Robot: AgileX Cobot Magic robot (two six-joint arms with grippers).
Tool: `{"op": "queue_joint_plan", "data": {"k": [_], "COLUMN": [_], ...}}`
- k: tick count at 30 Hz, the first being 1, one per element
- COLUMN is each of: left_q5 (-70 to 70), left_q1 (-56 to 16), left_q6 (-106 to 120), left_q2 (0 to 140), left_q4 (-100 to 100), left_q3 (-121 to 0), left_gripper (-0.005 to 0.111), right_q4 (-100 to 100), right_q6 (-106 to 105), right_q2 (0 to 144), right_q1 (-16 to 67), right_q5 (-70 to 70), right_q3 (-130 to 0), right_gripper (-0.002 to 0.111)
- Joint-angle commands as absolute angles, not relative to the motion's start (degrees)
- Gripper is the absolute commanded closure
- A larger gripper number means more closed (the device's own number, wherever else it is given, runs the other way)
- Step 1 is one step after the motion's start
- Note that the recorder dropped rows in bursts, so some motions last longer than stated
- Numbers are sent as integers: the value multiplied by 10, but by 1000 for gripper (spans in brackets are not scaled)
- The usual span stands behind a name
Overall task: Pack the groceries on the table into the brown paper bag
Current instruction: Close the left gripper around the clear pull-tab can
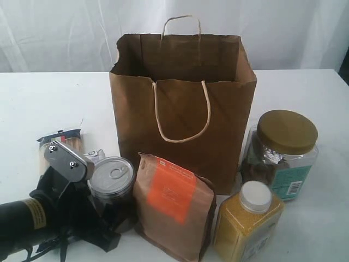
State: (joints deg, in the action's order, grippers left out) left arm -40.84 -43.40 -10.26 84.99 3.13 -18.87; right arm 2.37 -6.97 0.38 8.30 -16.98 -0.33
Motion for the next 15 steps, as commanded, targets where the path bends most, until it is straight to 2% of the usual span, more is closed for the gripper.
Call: {"op": "queue_joint_plan", "data": {"k": [1,15], "left_q5": [-369,-222], "left_q1": [-435,-435], "left_q6": [-103,-107], "left_q2": [817,596], "left_q4": [38,35], "left_q3": [-188,-188], "left_gripper": [107,107], "right_q4": [25,25], "right_q6": [-68,-68], "right_q2": [0,0], "right_q1": [80,80], "right_q5": [-166,-166], "right_q3": [0,0], "right_gripper": [108,108]}}
